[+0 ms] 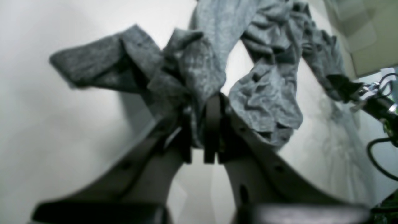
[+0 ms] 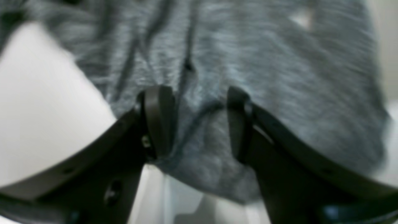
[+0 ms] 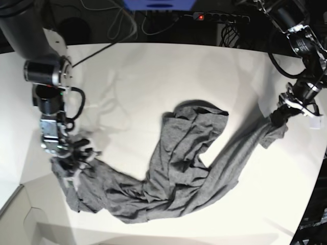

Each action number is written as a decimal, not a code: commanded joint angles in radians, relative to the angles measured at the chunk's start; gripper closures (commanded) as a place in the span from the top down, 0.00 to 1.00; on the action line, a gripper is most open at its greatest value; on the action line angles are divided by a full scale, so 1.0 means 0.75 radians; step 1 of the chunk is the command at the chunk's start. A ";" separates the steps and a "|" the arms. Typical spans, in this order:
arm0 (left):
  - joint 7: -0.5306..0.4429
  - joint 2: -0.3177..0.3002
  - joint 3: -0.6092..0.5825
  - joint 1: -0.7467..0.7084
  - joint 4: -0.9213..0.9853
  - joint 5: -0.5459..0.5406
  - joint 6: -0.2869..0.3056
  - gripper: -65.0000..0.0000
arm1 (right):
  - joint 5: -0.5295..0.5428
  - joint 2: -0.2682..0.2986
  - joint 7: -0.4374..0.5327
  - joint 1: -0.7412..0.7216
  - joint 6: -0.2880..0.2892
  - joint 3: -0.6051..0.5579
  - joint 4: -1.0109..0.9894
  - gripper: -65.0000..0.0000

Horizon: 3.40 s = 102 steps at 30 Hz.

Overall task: Layout the t-shirt on the table in an organized manner, then fold the t-shirt properly
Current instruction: 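Lower the shirt and drag its ends apart with both grippers, then regrasp the shirt fabric with the right gripper near its middle, then lift the shirt with both grippers and sweep it across the table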

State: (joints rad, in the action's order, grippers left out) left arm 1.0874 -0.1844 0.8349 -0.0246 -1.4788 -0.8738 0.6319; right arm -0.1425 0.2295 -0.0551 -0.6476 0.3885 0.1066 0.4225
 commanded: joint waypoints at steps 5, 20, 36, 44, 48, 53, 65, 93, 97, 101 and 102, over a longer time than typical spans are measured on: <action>-0.033 0.040 0.083 -0.071 -0.081 -0.037 0.007 0.00 | -0.003 0.192 -0.020 0.069 -0.016 0.010 0.015 0.43; -0.033 0.171 0.019 -0.044 -0.179 -0.039 0.007 0.00 | -0.001 -0.115 -0.124 0.480 0.289 0.352 1.117 0.43; -0.033 0.169 -0.061 -0.056 -0.177 -0.031 0.007 0.00 | -0.001 -0.477 -0.531 0.267 0.316 0.059 0.884 0.52; -0.031 0.145 -0.065 -0.081 -0.177 -0.033 0.007 0.00 | -0.001 -0.475 -0.365 0.212 0.303 0.061 0.702 0.52; -0.033 0.141 -0.056 -0.083 -0.177 -0.029 0.007 0.00 | -0.001 -0.475 -0.359 0.189 0.303 0.061 0.630 0.52; -0.033 0.141 -0.061 -0.081 -0.177 -0.029 0.007 0.00 | -0.001 -0.491 -0.357 0.181 0.303 0.053 0.630 0.45; -0.031 0.147 -0.065 -0.054 -0.194 -0.041 0.007 0.00 | 0.093 -0.432 -0.304 0.236 0.309 0.137 0.855 0.00; 0.151 0.265 -0.574 -0.142 -0.525 -0.246 0.007 0.00 | 0.739 -0.072 -0.603 0.916 0.309 1.082 1.923 0.00; 0.151 0.255 -0.662 -0.242 -0.566 -0.235 0.007 0.01 | 0.739 -0.010 -0.603 0.907 0.309 1.152 1.782 0.00; 0.151 0.226 -0.764 -0.261 -0.505 -0.184 -0.005 0.01 | 0.741 0.037 -0.590 0.905 0.309 1.180 1.688 0.00; 0.153 0.206 -0.805 -0.259 -0.486 -0.166 -0.005 0.01 | 0.741 0.043 -0.590 0.905 0.309 1.187 1.680 0.00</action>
State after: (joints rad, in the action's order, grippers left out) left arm 1.2179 -0.0280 0.2226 -0.2264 -1.8267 -0.9741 0.6289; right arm 0.3977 0.2382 -0.5346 0.0414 0.6277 0.9890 1.6657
